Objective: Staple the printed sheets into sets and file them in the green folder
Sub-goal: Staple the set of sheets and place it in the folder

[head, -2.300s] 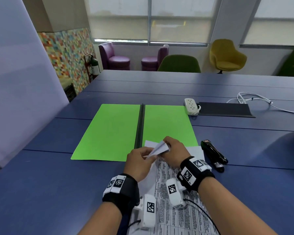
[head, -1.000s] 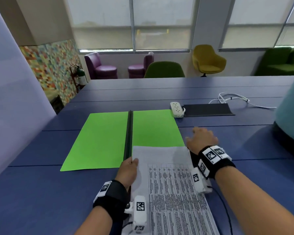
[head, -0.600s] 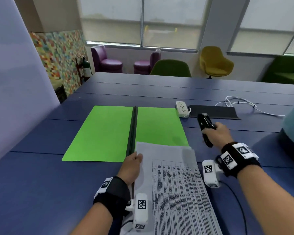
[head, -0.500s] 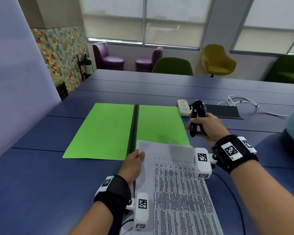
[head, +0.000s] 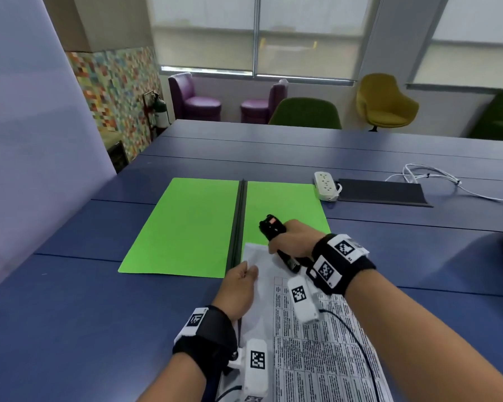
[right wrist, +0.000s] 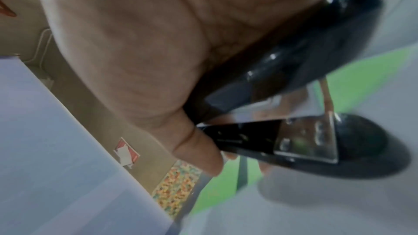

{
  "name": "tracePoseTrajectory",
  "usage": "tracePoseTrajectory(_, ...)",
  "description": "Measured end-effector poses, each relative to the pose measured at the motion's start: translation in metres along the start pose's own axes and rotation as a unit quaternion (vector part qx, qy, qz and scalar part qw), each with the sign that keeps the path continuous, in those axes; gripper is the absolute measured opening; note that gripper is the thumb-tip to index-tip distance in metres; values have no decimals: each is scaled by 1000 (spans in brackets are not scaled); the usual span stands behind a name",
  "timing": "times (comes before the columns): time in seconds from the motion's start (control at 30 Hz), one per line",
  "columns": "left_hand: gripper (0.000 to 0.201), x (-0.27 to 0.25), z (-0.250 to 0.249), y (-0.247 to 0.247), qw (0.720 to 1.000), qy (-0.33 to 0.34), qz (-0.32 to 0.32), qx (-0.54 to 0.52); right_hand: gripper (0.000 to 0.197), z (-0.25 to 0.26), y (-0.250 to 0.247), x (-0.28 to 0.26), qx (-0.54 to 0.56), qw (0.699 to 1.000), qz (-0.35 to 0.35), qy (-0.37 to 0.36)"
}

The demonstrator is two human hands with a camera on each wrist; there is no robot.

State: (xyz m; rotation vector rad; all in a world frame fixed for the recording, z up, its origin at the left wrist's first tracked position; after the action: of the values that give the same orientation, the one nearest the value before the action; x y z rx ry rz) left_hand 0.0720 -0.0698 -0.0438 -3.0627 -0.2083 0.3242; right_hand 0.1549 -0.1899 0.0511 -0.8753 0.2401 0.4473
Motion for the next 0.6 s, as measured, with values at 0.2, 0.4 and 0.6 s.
tracePoseTrajectory(0.2,32,-3,-5,0,999,4,-21,27,33,-54,-67,27,-222,960,-152,73)
tracePoseTrajectory(0.4,17,-7,-11,-2,999,12,-46,-23,45,-128,-84,26,-175,968,-150,96)
tracePoseTrajectory(0.6,21,-12,-95,-27,978,109,-111,-139,41,-89,-64,-64,457,887,-6,-73)
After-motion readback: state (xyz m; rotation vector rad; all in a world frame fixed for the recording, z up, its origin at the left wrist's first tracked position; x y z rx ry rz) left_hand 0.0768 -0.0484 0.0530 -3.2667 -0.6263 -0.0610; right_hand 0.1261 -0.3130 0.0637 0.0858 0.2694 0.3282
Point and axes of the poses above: each hand's wrist, its own x-axis towards the middle knuckle, its own y-axis out of the palm, z = x × y, the point moved 5 cm from there along x, towards the middle knuckle, and after that the axes turned 1 degree about -x, right-handed, at the moved point
